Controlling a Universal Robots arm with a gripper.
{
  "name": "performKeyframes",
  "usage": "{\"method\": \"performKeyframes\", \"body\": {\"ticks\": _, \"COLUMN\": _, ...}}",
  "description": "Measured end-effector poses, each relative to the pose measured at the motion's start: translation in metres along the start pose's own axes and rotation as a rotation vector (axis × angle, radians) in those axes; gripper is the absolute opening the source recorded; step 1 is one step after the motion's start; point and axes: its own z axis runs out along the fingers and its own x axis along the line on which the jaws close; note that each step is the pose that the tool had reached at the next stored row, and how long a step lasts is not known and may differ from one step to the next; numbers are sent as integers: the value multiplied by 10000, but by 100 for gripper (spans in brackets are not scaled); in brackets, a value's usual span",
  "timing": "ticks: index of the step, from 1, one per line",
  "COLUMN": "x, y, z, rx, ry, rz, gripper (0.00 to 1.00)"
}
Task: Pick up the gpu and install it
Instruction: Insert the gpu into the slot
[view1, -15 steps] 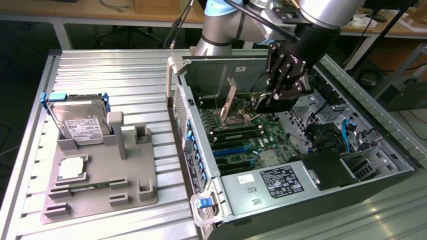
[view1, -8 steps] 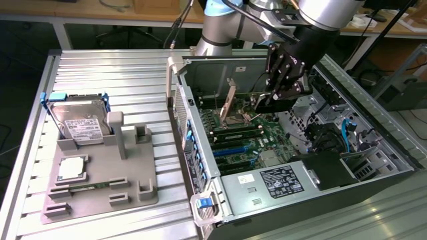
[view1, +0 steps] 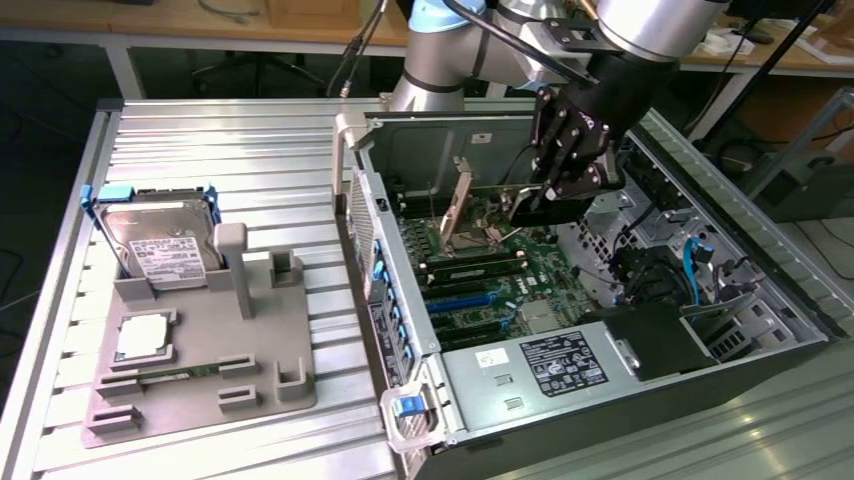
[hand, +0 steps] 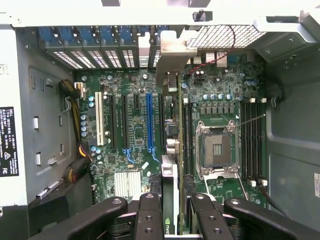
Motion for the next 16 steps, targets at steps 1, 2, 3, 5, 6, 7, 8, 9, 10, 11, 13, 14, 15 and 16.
{"method": "performKeyframes", "body": {"ticks": 1, "x": 0, "y": 0, "z": 0, "rx": 0, "ry": 0, "rz": 0, "gripper": 27}}
{"method": "performKeyframes", "body": {"ticks": 2, "x": 0, "y": 0, "z": 1, "rx": 0, "ry": 1, "rz": 0, "gripper": 27}}
{"method": "performKeyframes", "body": {"ticks": 3, "x": 0, "y": 0, "z": 2, "rx": -1, "ry": 1, "rz": 0, "gripper": 27}}
{"method": "performKeyframes", "body": {"ticks": 5, "x": 0, "y": 0, "z": 2, "rx": -1, "ry": 2, "rz": 0, "gripper": 27}}
{"method": "performKeyframes", "body": {"ticks": 6, "x": 0, "y": 0, "z": 3, "rx": 0, "ry": 1, "rz": 0, "gripper": 27}}
{"method": "performKeyframes", "body": {"ticks": 7, "x": 0, "y": 0, "z": 3, "rx": 0, "ry": 0, "rz": 0, "gripper": 27}}
{"method": "performKeyframes", "body": {"ticks": 8, "x": 0, "y": 0, "z": 5, "rx": 0, "ry": 0, "rz": 0, "gripper": 27}}
{"method": "performKeyframes", "body": {"ticks": 9, "x": 0, "y": -1, "z": 8, "rx": 1, "ry": -2, "rz": 0, "gripper": 27}}
{"method": "performKeyframes", "body": {"ticks": 10, "x": 1, "y": -1, "z": 14, "rx": 1, "ry": -3, "rz": -1, "gripper": 27}}
{"method": "performKeyframes", "body": {"ticks": 11, "x": 2, "y": -1, "z": 19, "rx": 1, "ry": -2, "rz": 0, "gripper": 27}}
{"method": "performKeyframes", "body": {"ticks": 13, "x": 3, "y": -2, "z": 40, "rx": 0, "ry": -1, "rz": 0, "gripper": 27}}
{"method": "performKeyframes", "body": {"ticks": 14, "x": 4, "y": -2, "z": 52, "rx": 1, "ry": -1, "rz": -1, "gripper": 27}}
{"method": "performKeyframes", "body": {"ticks": 15, "x": 6, "y": -2, "z": 61, "rx": 0, "ry": 0, "rz": 0, "gripper": 27}}
{"method": "performKeyframes", "body": {"ticks": 16, "x": 9, "y": -3, "z": 76, "rx": 1, "ry": 0, "rz": 1, "gripper": 27}}
